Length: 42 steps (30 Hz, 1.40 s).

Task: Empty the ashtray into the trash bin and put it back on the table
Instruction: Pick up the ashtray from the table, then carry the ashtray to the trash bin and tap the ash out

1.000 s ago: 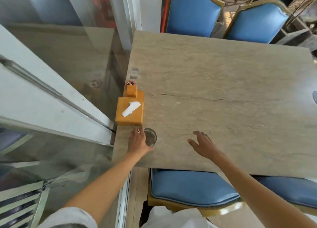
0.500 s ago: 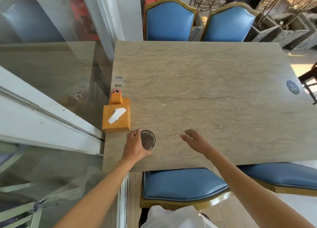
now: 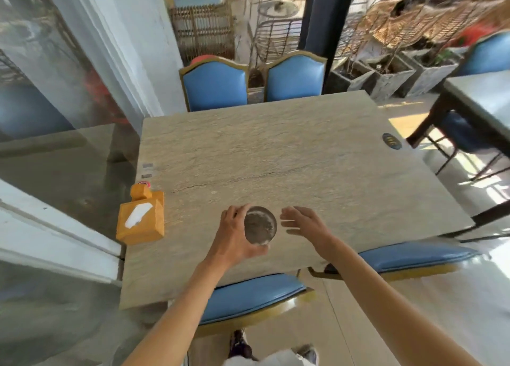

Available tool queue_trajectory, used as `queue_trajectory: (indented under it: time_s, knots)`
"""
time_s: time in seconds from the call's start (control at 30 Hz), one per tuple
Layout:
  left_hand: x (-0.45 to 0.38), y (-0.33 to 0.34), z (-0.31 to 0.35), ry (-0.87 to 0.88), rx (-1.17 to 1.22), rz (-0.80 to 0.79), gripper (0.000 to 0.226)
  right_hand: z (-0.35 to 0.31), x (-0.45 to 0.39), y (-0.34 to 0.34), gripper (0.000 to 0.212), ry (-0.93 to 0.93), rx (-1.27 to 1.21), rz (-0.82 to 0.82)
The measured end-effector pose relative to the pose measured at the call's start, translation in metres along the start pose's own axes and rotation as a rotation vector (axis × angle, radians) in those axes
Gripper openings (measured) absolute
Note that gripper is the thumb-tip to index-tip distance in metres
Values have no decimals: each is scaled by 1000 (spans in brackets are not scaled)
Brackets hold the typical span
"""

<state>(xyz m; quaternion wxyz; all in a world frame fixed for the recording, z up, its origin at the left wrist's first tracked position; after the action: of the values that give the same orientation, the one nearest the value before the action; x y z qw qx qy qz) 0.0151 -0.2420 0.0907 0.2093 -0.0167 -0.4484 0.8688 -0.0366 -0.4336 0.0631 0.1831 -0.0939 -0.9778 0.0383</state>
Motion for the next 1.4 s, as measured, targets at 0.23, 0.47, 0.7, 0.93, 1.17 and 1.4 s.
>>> queue_trajectory:
  time_s: [0.23,0.47,0.7,0.93,1.17,1.4]
  knots:
    - [33,54,130,181,53,31,115,16,76,-93,49,31,-234,51]
    - [63,111,226,267,136,-60,124,61,134,-178,55,132,-521,250]
    - [65,168,318,393,128,-187,125,86,176,-250,58,103,-871,271]
    - [43,257,415,542,16,-411,127,111,192,-348,73,56,-1067,356]
    - [-12,328,495,560,101,-544,103,113,178,-477,71,-78,-1182,394]
    - [-81,403,553,430,137,-524,70,142,169,-593,81,-112,-1272,476]
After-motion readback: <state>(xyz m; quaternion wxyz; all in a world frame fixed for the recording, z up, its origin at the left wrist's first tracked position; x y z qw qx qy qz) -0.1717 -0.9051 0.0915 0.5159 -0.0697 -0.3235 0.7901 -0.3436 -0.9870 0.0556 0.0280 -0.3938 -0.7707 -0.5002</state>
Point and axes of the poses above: each hand's wrist, its own x-axis away from the middle knuckle, its own y-axis out of the palm, z = x × y, the point moved 8 cm from there along -x, towards the middle knuckle, and after that the axes turned 9 degrees about -y, right-handed, at the moved point
